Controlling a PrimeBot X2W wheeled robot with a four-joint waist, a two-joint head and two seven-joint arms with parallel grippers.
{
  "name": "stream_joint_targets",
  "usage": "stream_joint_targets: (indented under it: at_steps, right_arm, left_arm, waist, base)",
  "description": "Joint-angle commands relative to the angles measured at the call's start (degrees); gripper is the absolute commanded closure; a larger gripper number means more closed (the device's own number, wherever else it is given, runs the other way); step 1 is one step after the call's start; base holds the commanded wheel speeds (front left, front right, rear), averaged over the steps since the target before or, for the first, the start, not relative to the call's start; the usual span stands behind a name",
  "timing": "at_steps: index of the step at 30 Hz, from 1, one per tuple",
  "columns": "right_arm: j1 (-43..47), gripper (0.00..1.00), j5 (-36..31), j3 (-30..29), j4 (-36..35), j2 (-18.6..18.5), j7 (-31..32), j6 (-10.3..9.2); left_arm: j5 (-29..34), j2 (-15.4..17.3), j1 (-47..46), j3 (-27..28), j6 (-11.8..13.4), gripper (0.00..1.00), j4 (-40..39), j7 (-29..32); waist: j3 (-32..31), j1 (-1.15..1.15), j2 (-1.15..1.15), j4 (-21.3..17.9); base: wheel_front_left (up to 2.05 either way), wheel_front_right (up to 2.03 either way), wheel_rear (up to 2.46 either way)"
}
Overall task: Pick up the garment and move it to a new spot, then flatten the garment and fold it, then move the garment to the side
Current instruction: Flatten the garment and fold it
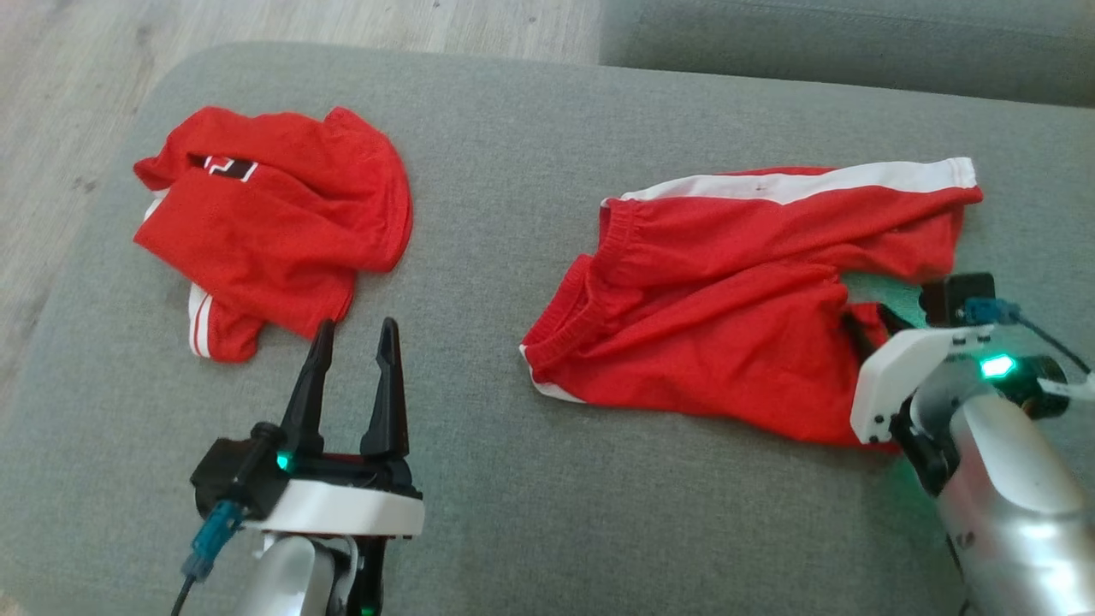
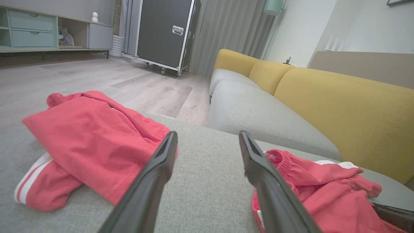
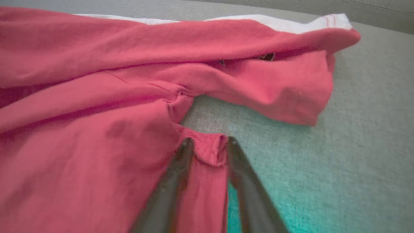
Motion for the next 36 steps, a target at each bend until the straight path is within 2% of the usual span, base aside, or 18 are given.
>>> stream_joint_targets:
  at_steps: [1, 12, 25, 26, 27, 31, 36]
  right_arm:
    - [-2.28, 1.00, 1.10, 2.15, -0.58, -0.98, -0.42, 0.37]
    - [-11.74, 1.00, 4.17, 3.43, 3.98, -5.76, -3.59, 0.37]
    - [-20.05, 1.00, 2.07, 9.43, 11.55, -10.35, -5.28, 0.37]
    - [-20.48, 0.40, 1.79, 9.91, 12.29, -10.58, -5.75, 0.37]
    - [-20.81, 0.00, 1.71, 10.28, 13.03, -10.63, -6.22, 0.37]
    - [-21.61, 0.00, 2.77, 10.07, 14.60, -9.93, -10.77, 0.37]
    - [-19.84, 0.00, 4.06, 8.99, 14.20, -8.28, -19.65, 0.37]
  left_arm:
    - [-0.52, 0.25, -2.43, 1.26, 0.20, 0.00, -1.63, -0.54]
    - [-0.97, 0.25, -4.00, 0.34, 0.40, 0.00, -2.06, -0.54]
    - [-1.65, 0.25, -5.44, -0.91, 0.75, 0.00, -2.18, -0.54]
    - [-1.71, 0.25, -5.47, -0.91, 0.81, 0.00, -2.21, -0.54]
    - [-1.77, 0.25, -5.47, -0.91, 0.86, 0.00, -2.22, -0.54]
    - [-1.89, 0.25, -5.25, -0.64, 1.09, 0.00, -2.09, -0.54]
    - [-1.35, 0.25, -4.40, 0.39, 1.04, 0.00, -1.90, -0.54]
  waist:
    - [0.43, -0.01, 0.00, 0.29]
    - [3.45, -0.01, 0.00, 1.60]
    - [5.89, -0.01, 0.00, 4.18]
    - [5.88, -0.01, 0.00, 4.28]
    - [5.81, -0.01, 0.00, 4.34]
    - [4.80, -0.01, 0.00, 3.80]
    - [1.96, -0.01, 0.00, 1.70]
  base:
    - [0.00, 0.00, 0.00]
    - [0.00, 0.00, 0.00]
    - [0.00, 0.00, 0.00]
    - [0.00, 0.00, 0.00]
    - [0.00, 0.00, 0.00]
    - [0.00, 0.00, 0.00]
    - [0.00, 0.00, 0.00]
